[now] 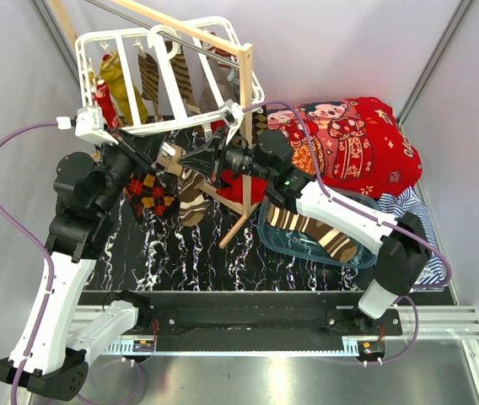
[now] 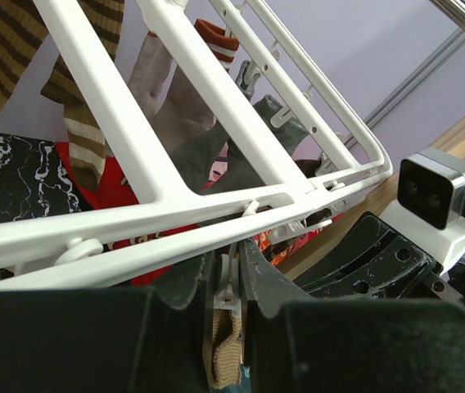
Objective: Clip the socks to the hanger
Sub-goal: Clamp the sock onto the hanger.
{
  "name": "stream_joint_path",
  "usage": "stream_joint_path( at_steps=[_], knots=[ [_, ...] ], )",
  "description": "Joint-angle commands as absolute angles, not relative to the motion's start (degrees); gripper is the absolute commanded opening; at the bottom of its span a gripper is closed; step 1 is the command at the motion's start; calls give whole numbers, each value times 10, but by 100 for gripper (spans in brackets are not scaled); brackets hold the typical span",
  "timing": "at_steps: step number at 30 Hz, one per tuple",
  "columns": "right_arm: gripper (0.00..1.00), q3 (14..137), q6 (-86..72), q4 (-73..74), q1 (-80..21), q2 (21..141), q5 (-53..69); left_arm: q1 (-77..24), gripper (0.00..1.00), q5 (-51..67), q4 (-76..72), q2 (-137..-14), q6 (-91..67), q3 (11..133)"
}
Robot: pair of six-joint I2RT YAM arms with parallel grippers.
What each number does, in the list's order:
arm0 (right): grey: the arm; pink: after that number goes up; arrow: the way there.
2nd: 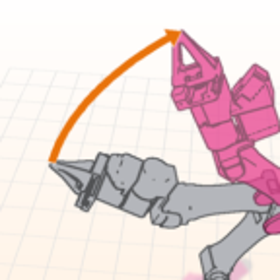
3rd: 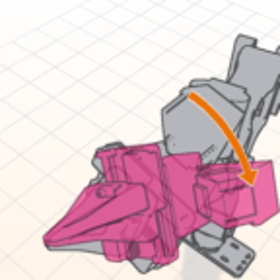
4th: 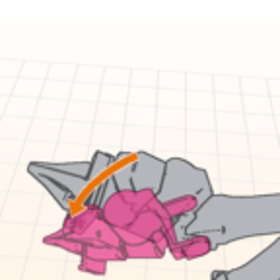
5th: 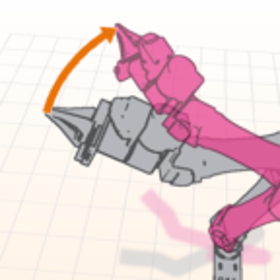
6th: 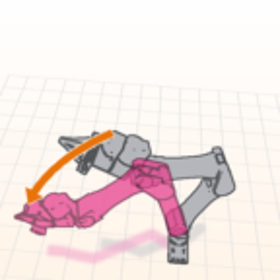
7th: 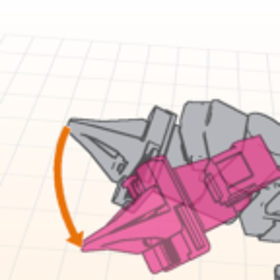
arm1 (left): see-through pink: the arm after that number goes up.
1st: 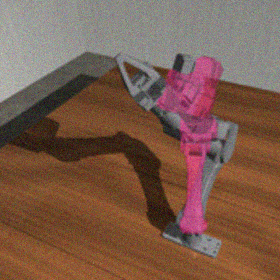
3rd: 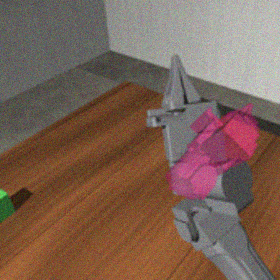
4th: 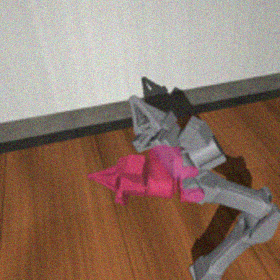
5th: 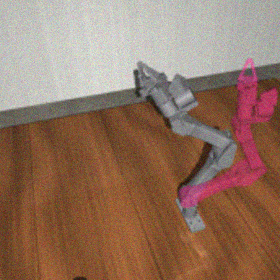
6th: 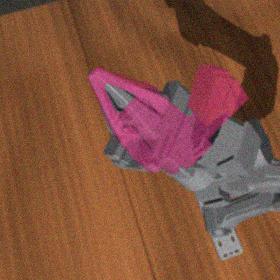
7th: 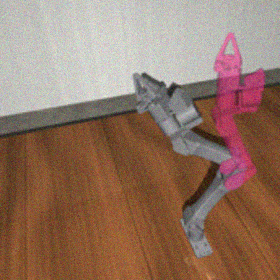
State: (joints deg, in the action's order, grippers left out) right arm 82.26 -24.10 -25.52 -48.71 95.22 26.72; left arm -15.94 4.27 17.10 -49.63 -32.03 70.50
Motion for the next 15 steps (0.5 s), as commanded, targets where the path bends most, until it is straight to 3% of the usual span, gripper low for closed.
stream_joint_path(
  at_steps=[1,15],
  knots=[
    [0,837,-249,-290,-488,926,277,-158,12,42,169,-498,-314,727],
    [0,860,-250,-294,-493,944,280,-157,12,59,161,-497,-330,722]
  ],
)
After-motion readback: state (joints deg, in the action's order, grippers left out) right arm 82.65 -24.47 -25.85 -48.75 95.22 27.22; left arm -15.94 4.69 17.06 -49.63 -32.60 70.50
